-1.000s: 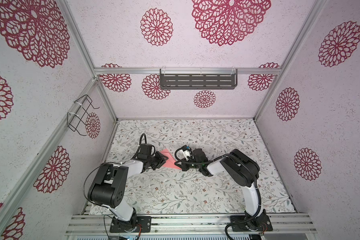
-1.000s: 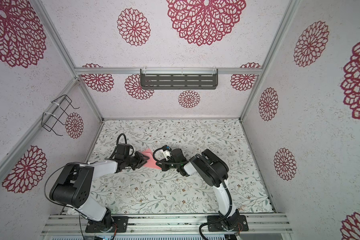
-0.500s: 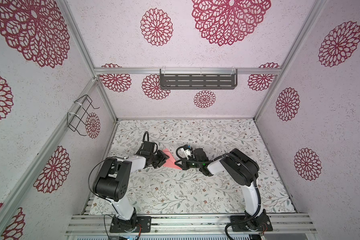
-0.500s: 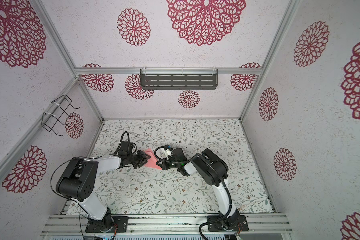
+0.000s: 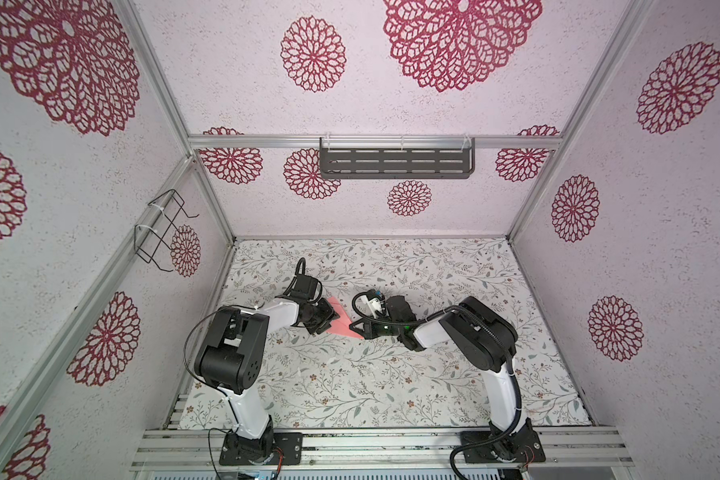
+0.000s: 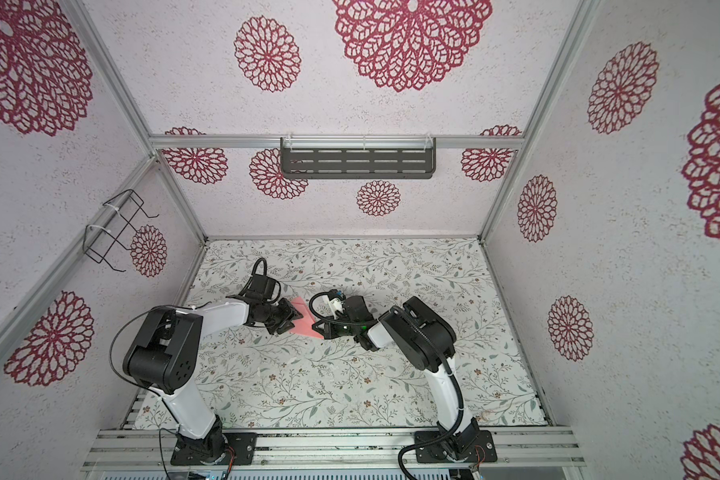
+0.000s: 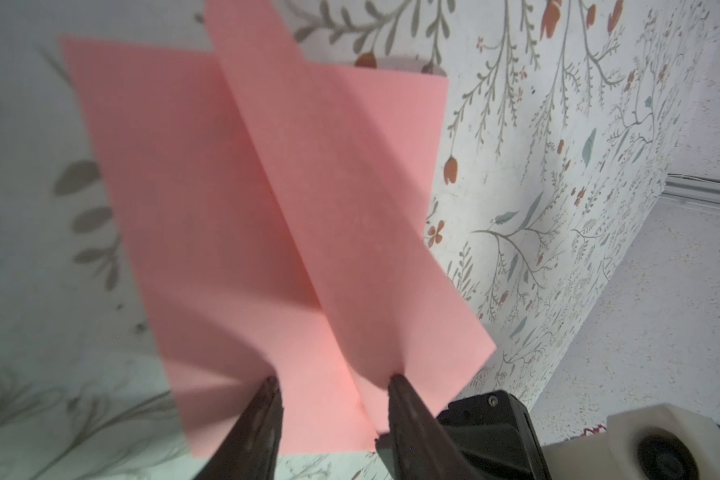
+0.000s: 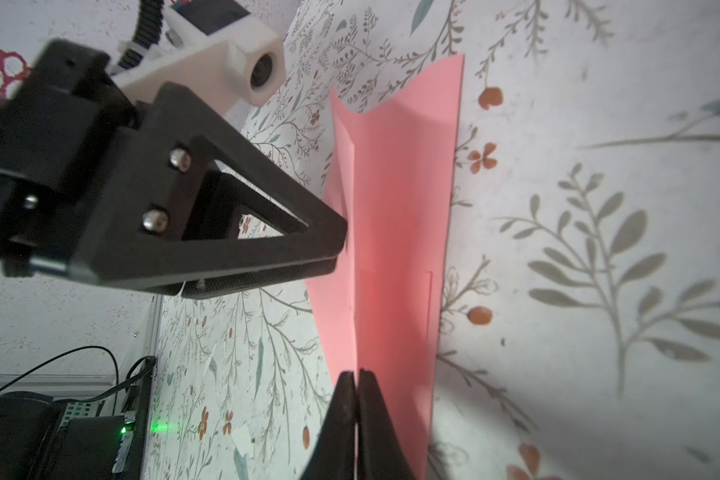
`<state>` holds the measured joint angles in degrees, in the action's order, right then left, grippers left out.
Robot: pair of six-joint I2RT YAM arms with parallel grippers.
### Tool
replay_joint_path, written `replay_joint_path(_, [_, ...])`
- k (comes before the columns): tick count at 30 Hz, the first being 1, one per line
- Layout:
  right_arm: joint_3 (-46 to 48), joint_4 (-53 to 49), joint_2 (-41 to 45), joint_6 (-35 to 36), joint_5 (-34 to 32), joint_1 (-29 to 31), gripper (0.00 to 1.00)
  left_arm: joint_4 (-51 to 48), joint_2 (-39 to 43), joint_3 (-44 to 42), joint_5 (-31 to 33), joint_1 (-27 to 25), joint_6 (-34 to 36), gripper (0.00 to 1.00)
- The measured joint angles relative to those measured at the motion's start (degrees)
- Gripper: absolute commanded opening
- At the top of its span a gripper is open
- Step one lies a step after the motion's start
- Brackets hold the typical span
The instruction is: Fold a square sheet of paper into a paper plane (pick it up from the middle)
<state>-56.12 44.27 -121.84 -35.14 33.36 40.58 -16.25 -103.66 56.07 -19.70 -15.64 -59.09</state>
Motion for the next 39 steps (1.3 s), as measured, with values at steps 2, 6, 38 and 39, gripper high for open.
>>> replay_joint_path(2, [-1.4,-2.8,0.0,0.0,0.0,-0.1,0.16,-1.6,-0.4,1.1,1.0,-0.2,0.1,0.45])
replay_joint_path(6, [-4.4,-7.6,0.0,0.0,0.4,-0.6,0.18,-4.7,-1.4,3.2,2.4,-0.7,0.1,0.45])
replay_joint_path(38, [-10.1,-18.4,-2.6,0.7,12.4,-3.3,0.14,-11.8,-3.1,6.9,7.5,-2.5,-1.7,0.30])
replay_joint_path(39, [-10.1,-18.4,-2.6,0.9,12.5,-3.3,0.15,-11.0,-2.7,6.3,7.4,-2.5,-1.7,0.29])
